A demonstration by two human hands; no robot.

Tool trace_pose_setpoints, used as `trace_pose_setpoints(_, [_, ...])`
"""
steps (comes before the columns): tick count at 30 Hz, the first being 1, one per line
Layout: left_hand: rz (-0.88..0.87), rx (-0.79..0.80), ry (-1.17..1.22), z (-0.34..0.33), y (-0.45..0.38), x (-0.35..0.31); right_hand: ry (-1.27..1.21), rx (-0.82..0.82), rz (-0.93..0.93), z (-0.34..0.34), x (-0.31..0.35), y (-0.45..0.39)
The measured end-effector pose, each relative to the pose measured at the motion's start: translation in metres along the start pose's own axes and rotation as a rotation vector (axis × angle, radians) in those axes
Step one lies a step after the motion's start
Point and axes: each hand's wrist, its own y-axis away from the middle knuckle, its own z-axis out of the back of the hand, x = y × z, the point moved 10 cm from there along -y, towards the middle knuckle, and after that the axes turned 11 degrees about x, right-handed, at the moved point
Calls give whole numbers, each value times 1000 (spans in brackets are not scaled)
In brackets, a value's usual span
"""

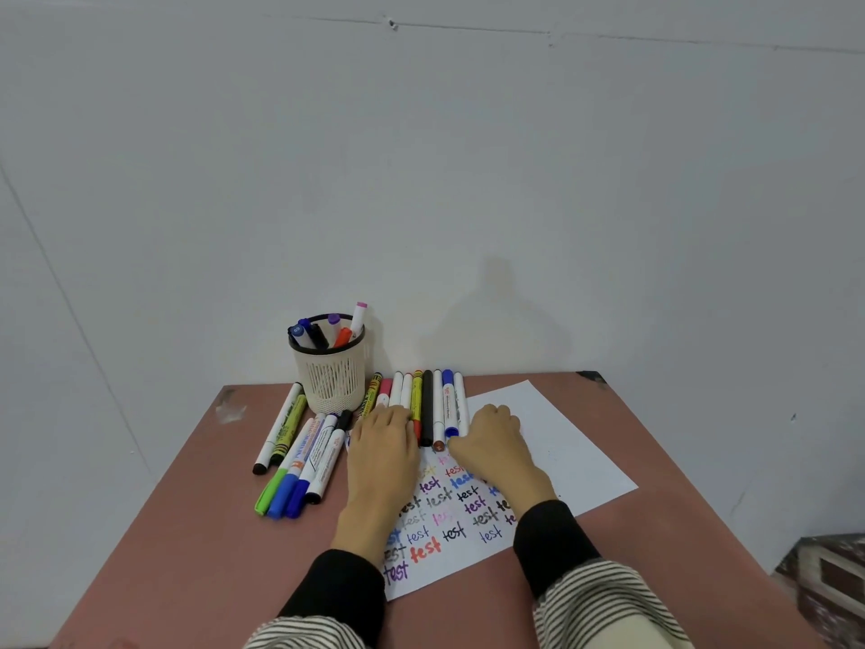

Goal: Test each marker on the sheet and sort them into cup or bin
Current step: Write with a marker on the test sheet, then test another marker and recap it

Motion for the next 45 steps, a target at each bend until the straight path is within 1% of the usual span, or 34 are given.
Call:
trace_pose_setpoints(4, [3,12,10,0,-1,-1,30,-62,-32,6,-9,3])
trace_pose_setpoints(7, [9,35,9,-1,0,-1,-53,-157,-65,18,-22,10])
trace_pose_setpoints(9, [14,42,5,-2,0,0,-152,-258,-46,32,-29,17])
trace_pose_setpoints(12, [-2,11,23,4,1,-5,-400,-411,21,52,-45,28])
trace_pose_setpoints(14, [-48,-30,63,12,3,-14,-573,-468,59,60,-57,32])
trace_pose_setpoints(15, [-79,-50,87,16,5,-19,-623,-471,83,61,-61,33])
trace_pose_setpoints(18, [-183,-61,121,19,7,-34,-638,-386,165,59,-57,32])
trace_pose_setpoints(21, [-283,-23,29,10,7,-48,-695,-287,223,49,-56,27])
trace_pose_setpoints(23, [-320,-38,-3,11,8,-52,-744,-254,249,46,-54,26])
trace_pose_setpoints(25, [-325,-54,-33,15,10,-55,-880,-239,269,46,-54,28])
trace_pose_setpoints(26, [-324,-38,-31,15,11,-56,-1001,-223,270,45,-55,29])
trace_pose_setpoints(28, [-340,44,11,7,11,-59,-1195,-175,230,39,-59,29])
trace_pose_setpoints(31, [-366,154,52,-3,15,-66,-1278,-72,135,26,-64,24])
trace_pose_setpoints(32, [-367,176,67,-5,16,-68,-1361,-28,120,22,-63,24])
trace_pose_setpoints(34, [-355,223,86,-9,17,-71,-1508,46,149,18,-59,23])
trace_pose_setpoints(35, [-349,244,84,-11,17,-72,-1501,68,166,19,-56,24])
trace_pose_setpoints(37, [-350,274,80,-15,18,-74,-1381,87,182,18,-50,27])
trace_pose_setpoints(39, [-358,302,93,-18,20,-76,-1302,61,188,17,-48,27])
trace_pose_setpoints(45, [-343,367,52,-24,24,-78,-1333,14,178,19,-55,25])
